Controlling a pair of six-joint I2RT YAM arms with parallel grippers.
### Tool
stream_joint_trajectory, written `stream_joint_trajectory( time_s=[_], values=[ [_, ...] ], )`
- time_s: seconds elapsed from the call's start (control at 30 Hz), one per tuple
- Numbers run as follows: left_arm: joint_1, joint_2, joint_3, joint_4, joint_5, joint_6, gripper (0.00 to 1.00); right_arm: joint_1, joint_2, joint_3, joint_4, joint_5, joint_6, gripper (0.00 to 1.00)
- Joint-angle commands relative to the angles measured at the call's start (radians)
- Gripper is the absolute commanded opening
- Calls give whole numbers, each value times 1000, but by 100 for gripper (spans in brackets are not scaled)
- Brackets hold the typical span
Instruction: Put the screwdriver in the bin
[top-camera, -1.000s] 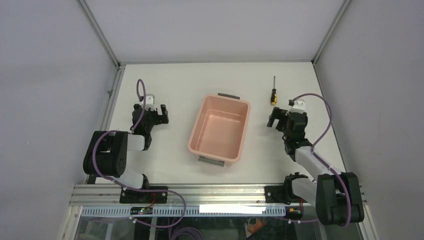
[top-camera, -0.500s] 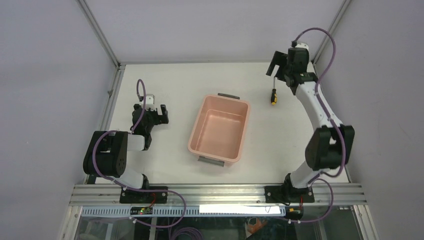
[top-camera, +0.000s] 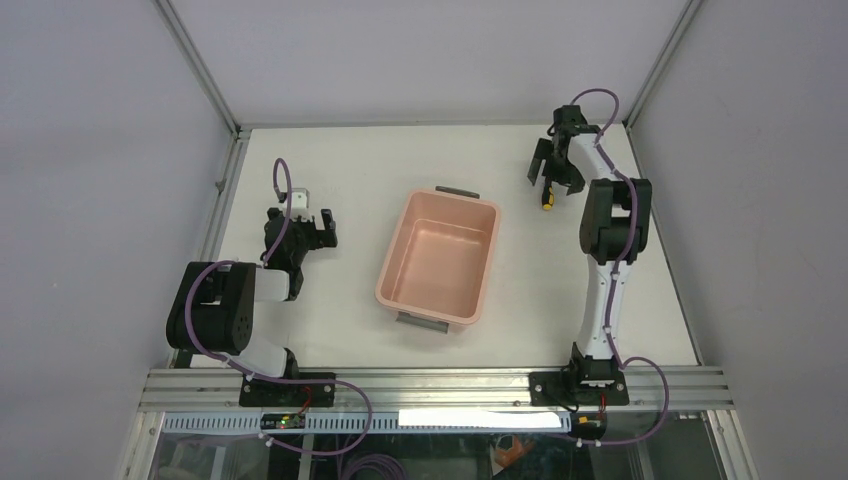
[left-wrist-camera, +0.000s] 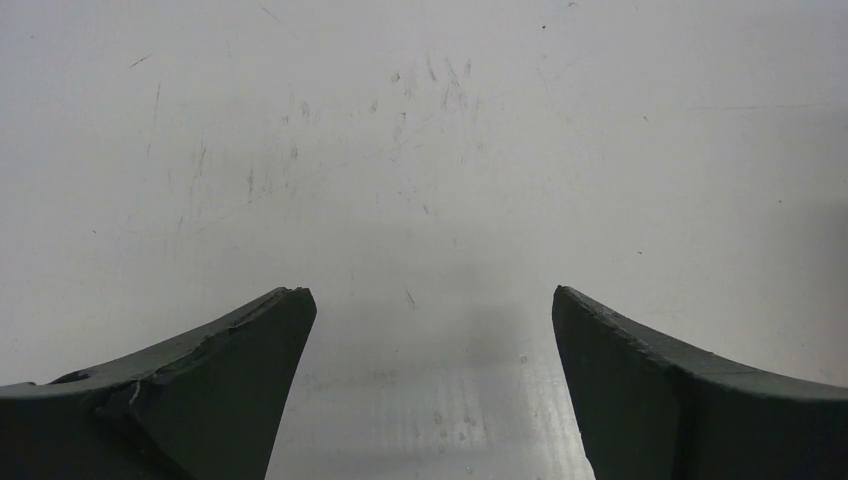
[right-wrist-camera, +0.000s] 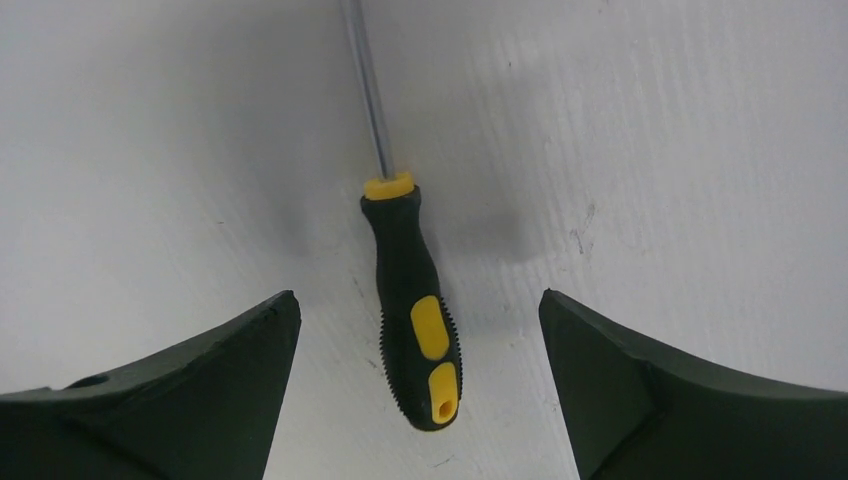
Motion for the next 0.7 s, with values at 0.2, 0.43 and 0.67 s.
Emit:
stream_joint_trajectory(
  time_s=[0.2,0.43,0.67],
  values=[
    [-8,-27,1,27,8,-16,99,-26,55,-5,-21,-36,2,48],
    [-8,-28,1,27,7,-16,99,-26,-38,80,-125,-50,-57,0],
    [-7,-27,1,27,7,-16,99,-26,-248,111,-275,-34,-27,0]
  ],
)
